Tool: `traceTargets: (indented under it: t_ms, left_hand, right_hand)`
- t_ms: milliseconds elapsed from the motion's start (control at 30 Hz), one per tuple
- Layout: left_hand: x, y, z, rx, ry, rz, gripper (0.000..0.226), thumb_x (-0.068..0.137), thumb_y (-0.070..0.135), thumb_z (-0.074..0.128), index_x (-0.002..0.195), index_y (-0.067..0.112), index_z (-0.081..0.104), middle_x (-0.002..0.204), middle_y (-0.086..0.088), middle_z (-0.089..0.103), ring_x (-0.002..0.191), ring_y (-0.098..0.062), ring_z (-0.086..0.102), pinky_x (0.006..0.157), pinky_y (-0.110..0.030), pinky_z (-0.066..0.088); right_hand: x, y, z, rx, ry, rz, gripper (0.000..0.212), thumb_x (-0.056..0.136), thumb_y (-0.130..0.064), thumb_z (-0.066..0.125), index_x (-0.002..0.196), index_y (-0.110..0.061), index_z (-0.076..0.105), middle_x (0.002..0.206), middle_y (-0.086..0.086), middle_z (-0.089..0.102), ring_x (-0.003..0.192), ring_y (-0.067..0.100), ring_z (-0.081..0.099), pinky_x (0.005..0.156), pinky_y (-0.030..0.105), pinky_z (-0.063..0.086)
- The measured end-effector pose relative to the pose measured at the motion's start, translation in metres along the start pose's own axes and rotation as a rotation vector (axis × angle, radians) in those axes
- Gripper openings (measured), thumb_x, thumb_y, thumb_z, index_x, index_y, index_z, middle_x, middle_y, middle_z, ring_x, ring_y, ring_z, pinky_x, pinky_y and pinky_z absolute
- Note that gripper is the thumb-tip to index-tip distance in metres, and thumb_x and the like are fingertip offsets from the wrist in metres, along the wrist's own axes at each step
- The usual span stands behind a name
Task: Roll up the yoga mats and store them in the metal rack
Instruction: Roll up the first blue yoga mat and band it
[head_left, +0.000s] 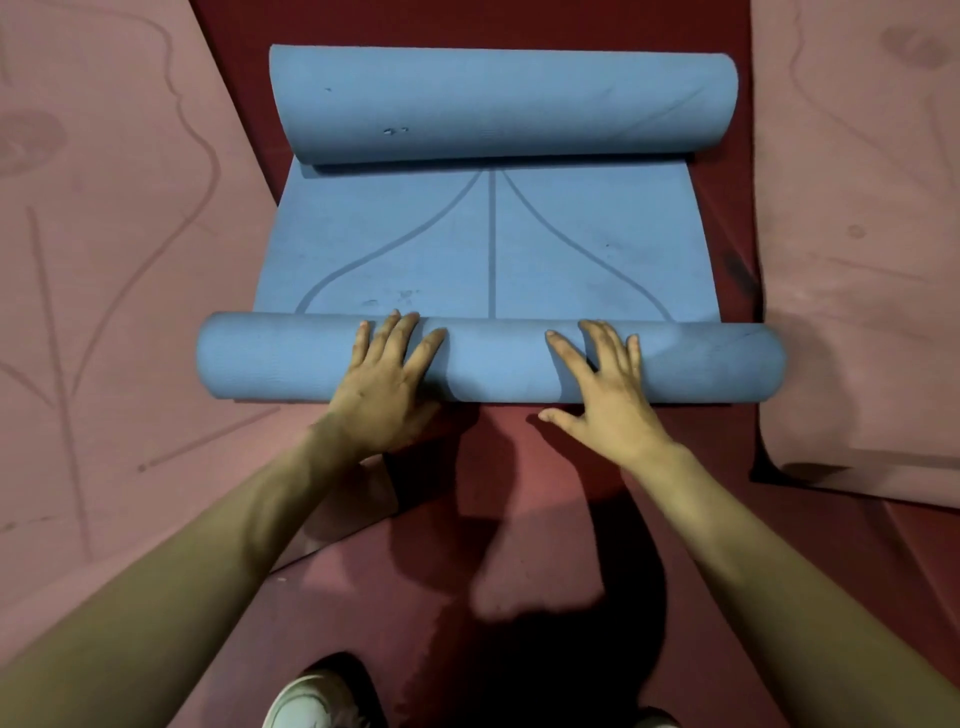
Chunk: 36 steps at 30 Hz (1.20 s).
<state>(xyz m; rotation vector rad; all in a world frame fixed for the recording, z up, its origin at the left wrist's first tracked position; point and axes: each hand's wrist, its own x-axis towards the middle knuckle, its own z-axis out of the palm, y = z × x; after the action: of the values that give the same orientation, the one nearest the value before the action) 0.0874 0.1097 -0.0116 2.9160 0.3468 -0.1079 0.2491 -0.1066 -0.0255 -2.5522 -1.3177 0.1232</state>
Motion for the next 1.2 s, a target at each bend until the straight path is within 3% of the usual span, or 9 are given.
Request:
traceTargets:
  t_ms: [200,400,500,567,733,967,1067,1200]
  left_hand:
    - [0.026,-0.017,-0.004,-0.032,-0.002,0.044,0.090,0.067,0.060,0.052,0.135,0.001,0.045,0.126,-0.020,0.048,0.117,-0.033,0.037,0.099,-0.069,0.026]
    - [0.034,-0.026,-0.003,0.037,0.022,0.097,0.085,0.068,0.056,0.052,0.135,0.004,0.039,0.127,-0.018,0.047,0.116,-0.032,0.040,0.096,-0.060,0.033]
    - [0.040,-0.028,-0.002,0.065,0.024,0.082,0.091,0.064,0.048,0.075,0.136,0.004,0.040,0.129,-0.017,0.046,0.118,-0.036,0.043,0.099,-0.055,0.030]
    - [0.043,-0.028,-0.004,0.090,0.011,0.051,0.097,0.062,0.048,0.080,0.139,0.007,0.038,0.132,-0.017,0.044,0.121,-0.036,0.041,0.103,-0.052,0.026]
    - [0.044,-0.021,-0.009,0.072,0.003,-0.016,0.095,0.060,0.052,0.080,0.138,0.018,0.039,0.127,-0.011,0.046,0.119,-0.031,0.040,0.101,-0.047,0.025]
    - [0.004,-0.006,-0.014,0.001,-0.007,-0.008,0.091,0.046,0.056,0.067,0.128,0.022,0.051,0.116,-0.009,0.059,0.106,-0.035,0.053,0.088,-0.048,0.037]
    - [-0.026,0.005,-0.007,-0.008,0.021,0.035,0.091,0.038,0.056,0.062,0.122,0.027,0.045,0.105,-0.008,0.063,0.091,-0.034,0.060,0.078,-0.047,0.046]
    - [-0.060,0.019,0.008,-0.054,0.090,0.020,0.088,0.046,0.051,0.080,0.123,0.027,0.045,0.109,-0.009,0.056,0.091,-0.032,0.058,0.083,-0.044,0.047]
  right_hand:
    - [0.031,0.008,-0.013,0.009,-0.179,0.015,0.093,0.075,-0.043,0.074,0.149,-0.028,0.020,0.153,0.013,0.015,0.144,0.025,0.004,0.113,0.043,-0.011]
    - [0.043,0.012,-0.019,-0.024,-0.232,0.011,0.091,0.075,-0.045,0.072,0.149,-0.030,0.020,0.149,0.011,0.018,0.141,0.023,0.008,0.112,0.039,-0.006]
    - [0.048,0.010,-0.019,-0.049,-0.257,0.017,0.096,0.071,-0.045,0.075,0.148,-0.028,0.019,0.147,0.010,0.021,0.140,0.023,0.011,0.112,0.041,-0.002]
    - [0.051,0.009,-0.021,-0.072,-0.266,0.017,0.097,0.069,-0.045,0.075,0.146,-0.027,0.020,0.145,0.009,0.025,0.138,0.024,0.016,0.112,0.042,0.002]
    - [0.053,0.006,-0.027,-0.141,-0.209,0.013,0.091,0.060,-0.047,0.078,0.137,-0.031,0.033,0.125,0.003,0.041,0.120,0.023,0.037,0.104,0.037,0.021]
    - [0.022,0.001,-0.037,-0.125,-0.295,-0.027,0.094,0.051,-0.057,0.076,0.133,-0.035,0.037,0.114,-0.002,0.043,0.111,0.020,0.041,0.098,0.038,0.027]
    - [-0.010,-0.004,-0.036,-0.098,-0.313,-0.052,0.095,0.047,-0.060,0.071,0.133,-0.034,0.040,0.113,0.000,0.045,0.110,0.023,0.045,0.097,0.041,0.029]
    - [-0.049,-0.006,-0.023,-0.043,-0.234,-0.058,0.095,0.047,-0.053,0.077,0.133,-0.030,0.044,0.118,0.005,0.047,0.112,0.027,0.046,0.099,0.044,0.031]
